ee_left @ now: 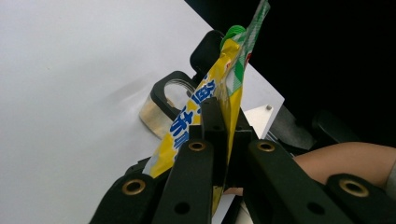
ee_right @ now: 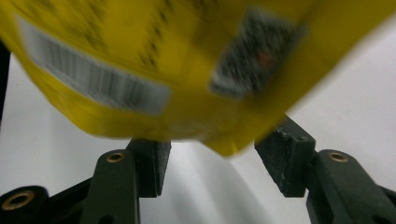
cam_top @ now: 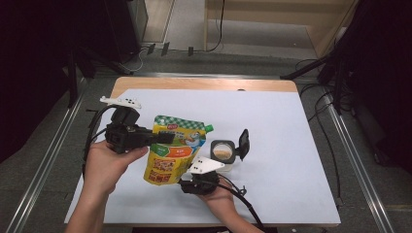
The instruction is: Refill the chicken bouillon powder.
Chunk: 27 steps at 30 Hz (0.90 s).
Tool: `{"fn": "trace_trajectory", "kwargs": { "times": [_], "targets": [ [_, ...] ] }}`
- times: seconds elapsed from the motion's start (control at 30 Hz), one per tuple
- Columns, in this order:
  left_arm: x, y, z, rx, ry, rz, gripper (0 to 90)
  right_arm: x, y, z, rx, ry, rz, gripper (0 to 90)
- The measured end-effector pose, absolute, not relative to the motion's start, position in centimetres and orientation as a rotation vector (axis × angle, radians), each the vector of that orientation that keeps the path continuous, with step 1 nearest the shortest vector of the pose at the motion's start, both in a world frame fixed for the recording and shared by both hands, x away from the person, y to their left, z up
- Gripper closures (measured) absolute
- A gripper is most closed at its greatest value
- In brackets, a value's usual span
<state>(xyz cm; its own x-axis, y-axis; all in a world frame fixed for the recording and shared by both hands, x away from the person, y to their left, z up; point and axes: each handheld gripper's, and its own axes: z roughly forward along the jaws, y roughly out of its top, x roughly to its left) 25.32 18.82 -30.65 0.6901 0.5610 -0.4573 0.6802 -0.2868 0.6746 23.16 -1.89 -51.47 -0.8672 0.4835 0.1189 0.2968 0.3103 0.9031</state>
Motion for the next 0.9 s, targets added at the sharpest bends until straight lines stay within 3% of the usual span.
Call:
{"fn": "trace_trajectory", "kwargs": {
  "times": [0.33,0.9],
  "targets": [
    [25.6,18.0,-31.4,2.003,0.993,-0.113,90.0,22.5,-1.7,-51.1,0.658,2.419,1.574,49.7],
    [26.2,17.0,-32.8,1.988,0.981,-0.101,87.5,21.1,-1.5,-49.3,0.587,2.452,1.512,46.3]
  ]
}}
